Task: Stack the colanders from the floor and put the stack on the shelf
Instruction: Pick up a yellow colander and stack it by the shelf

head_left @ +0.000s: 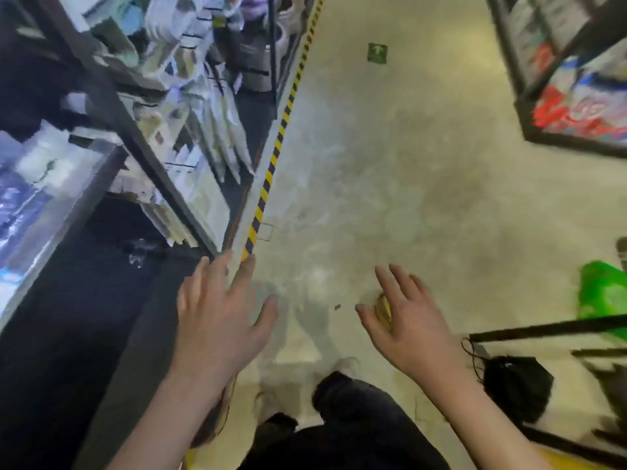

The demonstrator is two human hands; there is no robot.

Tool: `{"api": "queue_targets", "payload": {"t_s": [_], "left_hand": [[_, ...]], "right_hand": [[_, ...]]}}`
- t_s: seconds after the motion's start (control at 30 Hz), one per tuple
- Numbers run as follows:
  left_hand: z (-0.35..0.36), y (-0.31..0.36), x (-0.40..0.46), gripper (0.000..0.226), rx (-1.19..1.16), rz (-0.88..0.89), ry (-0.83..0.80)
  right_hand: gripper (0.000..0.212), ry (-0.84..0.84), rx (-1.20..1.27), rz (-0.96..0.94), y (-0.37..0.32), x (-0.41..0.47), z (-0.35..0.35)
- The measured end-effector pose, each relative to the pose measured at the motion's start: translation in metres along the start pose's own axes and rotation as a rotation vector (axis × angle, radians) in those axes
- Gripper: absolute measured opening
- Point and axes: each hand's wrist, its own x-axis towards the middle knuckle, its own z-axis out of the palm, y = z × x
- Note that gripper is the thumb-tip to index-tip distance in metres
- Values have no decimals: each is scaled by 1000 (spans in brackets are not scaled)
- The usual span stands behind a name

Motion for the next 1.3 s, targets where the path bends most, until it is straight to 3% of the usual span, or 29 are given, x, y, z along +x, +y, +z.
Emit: {"api": "queue_targets", "payload": {"t_s": [0.3, 0.6, 0.77, 1.0, 1.1, 1.3], "left_hand": [[66, 166, 53, 73, 38, 411, -182], [167, 312, 102, 71, 94, 655, -294], [252, 359, 142, 69, 196, 758, -427], [439, 376, 189, 72, 292, 873, -571], [548, 360, 211, 73, 312, 879, -613], [764, 299, 257, 90, 268, 757, -714]], "right_hand": [[75, 149, 86, 539, 160, -80, 4], [68, 177, 114, 727, 293, -90, 25], [65, 88, 231, 829, 346, -57, 64], [69, 2, 354, 894, 417, 7, 200], [67, 19, 321, 901, 453, 39, 294], [88, -100, 456, 1137, 517, 84, 499]]}}
